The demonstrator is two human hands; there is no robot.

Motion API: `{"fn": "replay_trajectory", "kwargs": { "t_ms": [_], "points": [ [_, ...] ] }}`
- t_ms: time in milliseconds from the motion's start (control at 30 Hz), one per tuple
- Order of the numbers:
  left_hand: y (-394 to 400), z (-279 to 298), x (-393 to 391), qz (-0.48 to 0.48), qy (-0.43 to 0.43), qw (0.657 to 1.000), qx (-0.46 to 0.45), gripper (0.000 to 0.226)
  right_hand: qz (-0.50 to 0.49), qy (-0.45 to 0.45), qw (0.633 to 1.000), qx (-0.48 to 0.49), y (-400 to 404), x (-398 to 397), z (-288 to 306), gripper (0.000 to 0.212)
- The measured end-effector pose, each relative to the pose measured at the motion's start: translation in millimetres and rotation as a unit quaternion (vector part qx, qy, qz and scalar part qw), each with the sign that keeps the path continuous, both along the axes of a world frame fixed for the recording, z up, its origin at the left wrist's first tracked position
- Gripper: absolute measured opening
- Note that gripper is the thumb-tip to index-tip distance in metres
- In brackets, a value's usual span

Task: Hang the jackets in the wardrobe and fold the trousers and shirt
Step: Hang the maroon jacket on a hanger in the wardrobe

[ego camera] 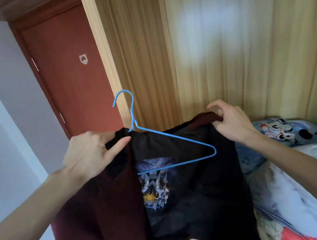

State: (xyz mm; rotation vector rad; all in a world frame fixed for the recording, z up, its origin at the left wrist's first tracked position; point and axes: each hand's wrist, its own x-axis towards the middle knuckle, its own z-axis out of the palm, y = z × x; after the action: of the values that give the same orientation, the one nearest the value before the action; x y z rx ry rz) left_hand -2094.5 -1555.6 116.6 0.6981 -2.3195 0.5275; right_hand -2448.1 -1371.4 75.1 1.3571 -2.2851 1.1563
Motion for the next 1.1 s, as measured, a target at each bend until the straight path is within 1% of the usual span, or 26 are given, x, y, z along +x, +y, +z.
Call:
{"fn": "replay_trajectory", "kwargs": {
  "t_ms": [67, 167, 233, 300, 433, 500, 600, 700, 733, 767, 800, 833, 867, 900, 933, 1033, 1100],
  "points": [
    [8.0, -3.9, -9.5, 0.002, -0.002, 1.0, -0.025, 0.069, -0.002, 0.029, 0.999, -0.026, 7.8, 9.1, 16.4, 0.052],
    [21.3, -5.9, -23.6, 0.013, 0.013, 0.999, -0.044, 0.062, 0.013, 0.059, 0.998, -0.023, 19.2, 28.2, 39.1, 0.057],
    [30.1, -4.4, -31.3, 0.013, 0.043, 0.998, -0.046, 0.058, 0.03, 0.073, 0.996, -0.029, 25.4, 42.2, 48.5, 0.056],
    [37.0, 0.5, -36.6, 0.015, 0.082, 0.996, -0.042, 0.059, 0.056, 0.079, 0.995, -0.027, 29.4, 56.7, 50.6, 0.052],
    [43.6, 15.0, -39.9, 0.011, 0.166, 0.986, -0.026, 0.063, 0.136, 0.073, 0.988, -0.027, 36.3, 72.5, 34.6, 0.046],
    [46.4, 19.7, -40.2, 0.009, 0.197, 0.98, -0.014, 0.067, 0.156, 0.084, 0.983, -0.036, 43.2, 72.3, 30.2, 0.044],
    [50.1, 25.5, -41.4, -0.009, 0.234, 0.972, -0.004, 0.069, 0.121, 0.181, 0.974, -0.056, 54.5, 59.8, 37.2, 0.042],
    [52.1, 32.0, -42.7, -0.029, 0.256, 0.966, -0.009, 0.069, 0.107, 0.297, 0.937, -0.148, 59.1, 42.3, 48.0, 0.032],
    [52.9, 33.0, -43.2, -0.033, 0.259, 0.965, -0.01, 0.069, 0.101, 0.304, 0.936, -0.146, 59.0, 35.4, 52.3, 0.039],
    [53.6, 33.5, -43.5, -0.037, 0.261, 0.965, -0.011, 0.069, 0.098, 0.276, 0.949, -0.119, 59.4, 29.4, 57.9, 0.053],
    [54.5, 33.3, -43.4, -0.041, 0.262, 0.964, -0.014, 0.069, 0.1, 0.227, 0.966, -0.075, 60.4, 24.4, 64.4, 0.067],
    [54.9, 33.1, -43.0, -0.045, 0.264, 0.963, -0.02, 0.068, 0.107, 0.183, 0.977, -0.024, 60.5, 20.1, 69.6, 0.073],
    [55.3, 33.0, -42.8, -0.047, 0.266, 0.962, -0.028, 0.067, 0.118, 0.159, 0.98, 0.028, 59.2, 17.3, 72.3, 0.073],
    [55.5, 32.7, -42.0, -0.049, 0.266, 0.962, -0.035, 0.066, 0.132, 0.155, 0.976, 0.071, 56.6, 14.4, 71.5, 0.071],
    [55.7, 32.5, -41.3, -0.048, 0.264, 0.963, -0.039, 0.065, 0.152, 0.152, 0.972, 0.093, 53.8, 13.0, 68.3, 0.067],
    [54.8, 30.2, -38.1, -0.046, 0.246, 0.967, -0.047, 0.066, 0.216, 0.114, 0.966, 0.081, 46.1, 17.9, 58.7, 0.047],
    [55.3, 28.3, -36.6, -0.059, 0.224, 0.971, -0.056, 0.065, 0.25, 0.112, 0.96, 0.059, 42.9, 23.9, 58.7, 0.034]
  ]
}}
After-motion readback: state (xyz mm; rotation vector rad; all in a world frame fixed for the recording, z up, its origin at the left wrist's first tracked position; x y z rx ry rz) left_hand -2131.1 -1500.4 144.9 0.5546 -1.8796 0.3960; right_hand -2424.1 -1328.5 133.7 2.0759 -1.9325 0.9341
